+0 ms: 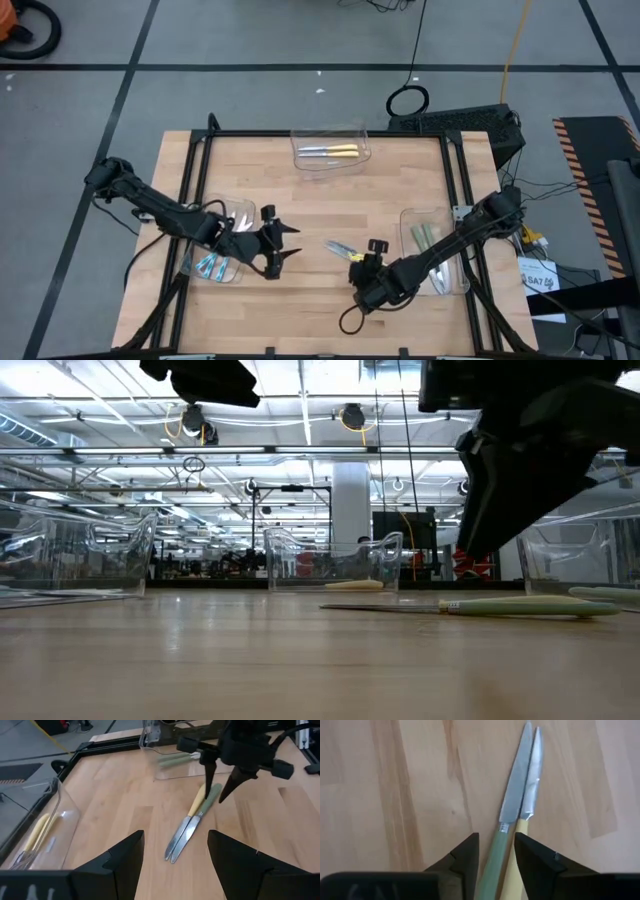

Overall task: Sort silverware by color (type)
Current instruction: Put the green knife into the bottom right transparent bin

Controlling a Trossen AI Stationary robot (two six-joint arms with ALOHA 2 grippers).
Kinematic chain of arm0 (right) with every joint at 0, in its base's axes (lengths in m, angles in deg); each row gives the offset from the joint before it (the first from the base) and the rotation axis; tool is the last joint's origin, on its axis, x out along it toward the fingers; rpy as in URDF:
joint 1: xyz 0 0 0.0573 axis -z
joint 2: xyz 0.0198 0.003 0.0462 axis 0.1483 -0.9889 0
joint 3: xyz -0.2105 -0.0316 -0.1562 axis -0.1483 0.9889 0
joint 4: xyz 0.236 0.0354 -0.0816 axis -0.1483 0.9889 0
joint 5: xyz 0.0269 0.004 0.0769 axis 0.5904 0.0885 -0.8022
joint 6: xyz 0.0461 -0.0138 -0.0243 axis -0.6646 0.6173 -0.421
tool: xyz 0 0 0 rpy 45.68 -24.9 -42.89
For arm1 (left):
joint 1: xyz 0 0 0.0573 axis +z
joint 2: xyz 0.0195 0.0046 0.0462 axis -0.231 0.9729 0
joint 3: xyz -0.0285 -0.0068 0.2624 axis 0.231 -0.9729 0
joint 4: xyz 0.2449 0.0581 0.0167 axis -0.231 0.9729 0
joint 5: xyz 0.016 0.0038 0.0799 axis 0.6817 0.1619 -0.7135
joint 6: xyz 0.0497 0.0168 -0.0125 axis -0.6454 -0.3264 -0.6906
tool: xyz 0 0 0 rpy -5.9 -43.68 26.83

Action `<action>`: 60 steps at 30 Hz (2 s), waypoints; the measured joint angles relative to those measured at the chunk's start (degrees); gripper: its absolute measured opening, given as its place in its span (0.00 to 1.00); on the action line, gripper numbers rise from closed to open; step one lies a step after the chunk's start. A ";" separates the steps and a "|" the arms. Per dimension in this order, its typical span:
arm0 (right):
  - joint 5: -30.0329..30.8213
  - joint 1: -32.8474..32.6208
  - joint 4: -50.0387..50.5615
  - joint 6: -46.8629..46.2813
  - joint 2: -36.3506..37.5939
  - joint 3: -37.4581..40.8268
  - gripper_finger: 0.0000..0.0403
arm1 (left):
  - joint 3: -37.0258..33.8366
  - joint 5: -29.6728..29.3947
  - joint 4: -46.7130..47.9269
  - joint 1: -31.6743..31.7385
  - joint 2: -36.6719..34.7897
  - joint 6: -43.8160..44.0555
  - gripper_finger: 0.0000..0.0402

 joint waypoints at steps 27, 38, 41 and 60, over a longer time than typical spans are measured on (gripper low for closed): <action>-5.73 3.36 -10.41 -1.65 0.20 10.77 0.31 | 0.00 -1.56 -1.73 1.26 0.00 -4.94 0.57; -10.67 7.44 -14.57 8.46 0.21 10.88 0.21 | 0.00 -1.55 -1.79 5.62 0.00 -6.40 0.57; -12.00 8.35 -15.20 8.62 0.18 10.88 0.13 | 0.00 -1.51 -1.79 6.50 0.00 -6.38 0.57; -10.62 7.30 -17.27 13.52 -0.12 8.98 0.06 | 0.00 0.50 -1.80 7.00 0.00 -3.93 0.57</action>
